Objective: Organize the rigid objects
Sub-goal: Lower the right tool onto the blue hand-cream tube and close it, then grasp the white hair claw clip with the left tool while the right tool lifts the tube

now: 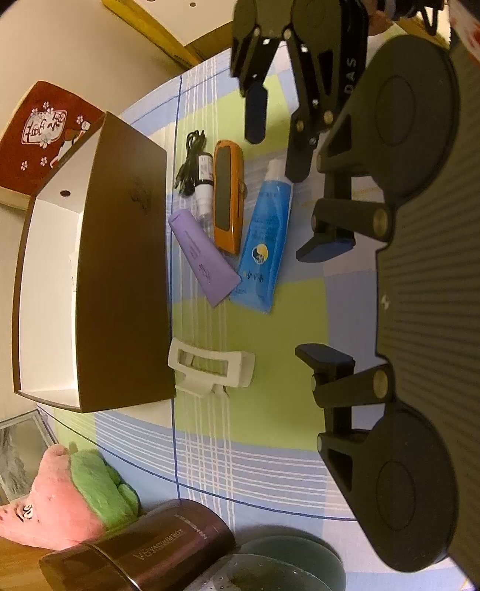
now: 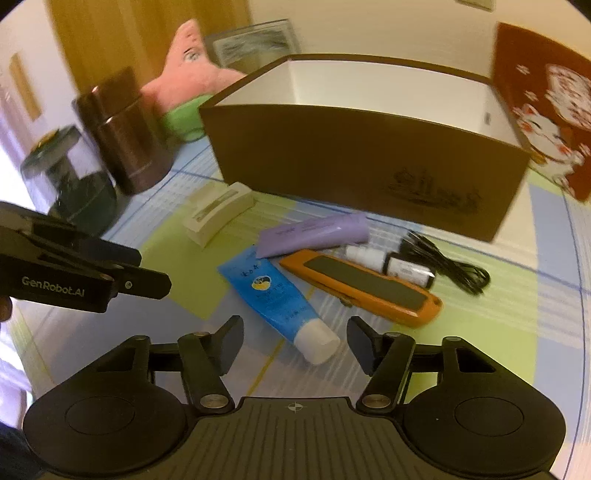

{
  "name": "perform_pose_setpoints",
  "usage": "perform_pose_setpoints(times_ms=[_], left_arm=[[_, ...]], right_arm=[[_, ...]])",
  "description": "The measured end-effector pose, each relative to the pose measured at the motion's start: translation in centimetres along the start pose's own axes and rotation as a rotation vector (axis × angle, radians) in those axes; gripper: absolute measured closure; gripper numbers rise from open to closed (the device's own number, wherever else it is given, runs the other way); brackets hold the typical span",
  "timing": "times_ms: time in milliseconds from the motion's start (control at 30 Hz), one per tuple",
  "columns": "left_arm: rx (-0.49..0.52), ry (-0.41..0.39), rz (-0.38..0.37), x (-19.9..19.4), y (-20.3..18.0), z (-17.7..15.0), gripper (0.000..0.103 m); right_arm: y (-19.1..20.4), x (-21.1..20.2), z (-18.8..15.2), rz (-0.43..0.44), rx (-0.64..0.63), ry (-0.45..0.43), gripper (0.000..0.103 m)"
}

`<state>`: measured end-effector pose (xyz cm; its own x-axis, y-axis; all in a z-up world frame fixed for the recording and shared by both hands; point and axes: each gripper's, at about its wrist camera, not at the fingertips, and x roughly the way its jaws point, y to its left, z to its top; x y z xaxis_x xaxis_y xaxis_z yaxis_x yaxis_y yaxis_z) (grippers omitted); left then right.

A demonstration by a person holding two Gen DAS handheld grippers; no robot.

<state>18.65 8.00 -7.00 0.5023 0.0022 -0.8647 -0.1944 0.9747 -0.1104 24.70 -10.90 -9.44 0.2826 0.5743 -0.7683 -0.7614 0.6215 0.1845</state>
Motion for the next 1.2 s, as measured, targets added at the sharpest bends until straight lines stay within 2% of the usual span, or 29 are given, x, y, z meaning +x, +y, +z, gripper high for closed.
perform_pose_setpoints(times_ms=[300,533,833,1000,1200], left_arm=[[-0.026,0.015,0.022,1.2,1.3,-0.2,0.059],[-0.036,0.032,0.027,1.9,1.8,-0.3,0.059],[-0.029,0.038,0.023,2.5,1.8,-0.1,0.059],[-0.032,0.044,0.021,2.9,2.0,-0.1,0.059],[-0.038,0.043,0.022,3.0,2.3,-0.1,0.059]], right_arm=[[0.2,3.9,0.7,0.004,-0.075,0.060,0.051],[1.1,4.3,0.0,0.043,-0.118,0.090,0.064],[2.1,5.7,-0.1,0.058,-0.123,0.093,0.064],[2.8,6.4,0.3,0.038,-0.177,0.072,0.064],[3.3,6.5,-0.3,0.027,-0.212,0.054,0.069]])
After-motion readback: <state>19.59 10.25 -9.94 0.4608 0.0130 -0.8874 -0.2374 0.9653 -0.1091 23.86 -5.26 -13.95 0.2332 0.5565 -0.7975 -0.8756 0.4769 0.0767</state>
